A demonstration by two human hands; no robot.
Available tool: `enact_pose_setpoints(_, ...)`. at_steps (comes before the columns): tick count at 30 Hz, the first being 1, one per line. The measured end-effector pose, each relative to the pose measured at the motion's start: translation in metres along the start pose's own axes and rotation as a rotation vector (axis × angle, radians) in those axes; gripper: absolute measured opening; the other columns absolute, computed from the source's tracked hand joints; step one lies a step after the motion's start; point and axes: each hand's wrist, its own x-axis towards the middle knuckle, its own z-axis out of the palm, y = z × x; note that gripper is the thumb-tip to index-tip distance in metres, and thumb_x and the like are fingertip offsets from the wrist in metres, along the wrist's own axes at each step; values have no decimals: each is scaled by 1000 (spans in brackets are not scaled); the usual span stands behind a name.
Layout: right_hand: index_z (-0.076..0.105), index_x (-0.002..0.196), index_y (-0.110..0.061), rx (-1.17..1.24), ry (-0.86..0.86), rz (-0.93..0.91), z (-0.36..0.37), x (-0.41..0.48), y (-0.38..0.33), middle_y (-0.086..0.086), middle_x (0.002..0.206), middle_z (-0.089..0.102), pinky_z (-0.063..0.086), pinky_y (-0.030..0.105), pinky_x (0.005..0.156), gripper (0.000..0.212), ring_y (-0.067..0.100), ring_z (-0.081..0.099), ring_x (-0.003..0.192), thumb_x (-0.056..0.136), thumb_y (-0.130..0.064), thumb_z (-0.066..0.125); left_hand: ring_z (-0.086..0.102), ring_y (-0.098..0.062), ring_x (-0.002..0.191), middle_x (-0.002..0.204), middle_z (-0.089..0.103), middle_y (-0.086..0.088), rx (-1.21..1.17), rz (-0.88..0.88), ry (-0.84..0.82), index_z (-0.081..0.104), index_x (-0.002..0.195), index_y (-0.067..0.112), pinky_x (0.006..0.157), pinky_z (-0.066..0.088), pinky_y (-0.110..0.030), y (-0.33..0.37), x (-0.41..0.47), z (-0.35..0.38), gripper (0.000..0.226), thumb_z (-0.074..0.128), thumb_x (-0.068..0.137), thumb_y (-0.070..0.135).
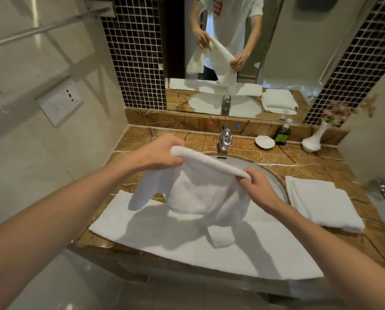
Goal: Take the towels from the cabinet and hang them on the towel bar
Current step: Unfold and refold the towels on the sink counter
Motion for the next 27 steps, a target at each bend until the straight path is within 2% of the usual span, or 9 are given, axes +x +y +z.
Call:
enact_pose_setpoints(2,56,76,-26,-56,35,-41,-14,-4,4,-4,73,56,37,28,59,17,11,49,66,93,-20,56,52,-10,58,59,54,5,22,-13,-11,52,55,25,53,40,-24,-6,2,-2,10,56,64,24)
enact_pose_setpoints(5,55,70,-29,-230,-39,-88,-30,-7,17,-8,69,57,39,30,61,20,9,53,67,87,-30,65,54,-11,60,64,59,2,51,-10,-19,58,62,23,54,41,-25,-14,5,-1,13,60,71,32)
enact_pose_setpoints(9,52,62,-25,-471,-257,-22,-31,-15,37,-7,63,55,37,32,58,30,13,51,64,73,-35,78,57,-13,63,66,60,3,91,-45,-32,60,67,24,54,40,-24,-24,10,10,16,66,81,26)
enact_pose_setpoints(12,49,63,-24,-575,-282,92,-25,-23,54,-2,71,56,40,36,62,26,22,53,72,77,-32,70,58,-15,66,70,62,0,64,-67,4,63,72,20,55,43,-27,-34,12,19,13,65,85,21)
enact_pose_setpoints(16,51,94,-16,-454,-234,258,-23,-32,76,4,88,56,35,32,64,10,25,51,84,86,-14,57,59,-17,68,72,63,-1,82,-110,24,62,73,21,54,40,-26,-50,14,25,14,63,87,22)
enact_pose_setpoints(19,47,99,-22,-415,-150,245,-32,-31,89,10,92,60,44,36,71,18,30,54,87,88,-8,49,60,-15,69,76,65,1,260,-109,-35,66,80,20,53,40,-26,-59,15,25,15,65,86,33)
enact_pose_setpoints(21,53,104,-22,-443,-82,200,-40,-27,90,13,100,64,49,40,76,27,31,57,91,85,-4,47,56,-10,67,76,61,4,463,-80,-105,62,80,23,51,35,-24,-63,13,26,20,65,84,43)
enact_pose_setpoints(24,60,106,-17,-549,-22,101,-50,-24,83,11,99,68,50,40,73,32,32,59,91,83,0,47,48,-10,67,73,50,11,762,-44,-193,53,82,27,52,29,-23,-72,6,29,34,63,79,59)
enact_pose_setpoints(27,57,107,-21,-723,-23,3,-60,-26,84,6,98,68,49,39,67,28,32,61,88,84,-5,51,49,-15,81,92,59,5,897,-76,-297,53,98,24,63,33,-27,-89,1,37,43,67,76,58)
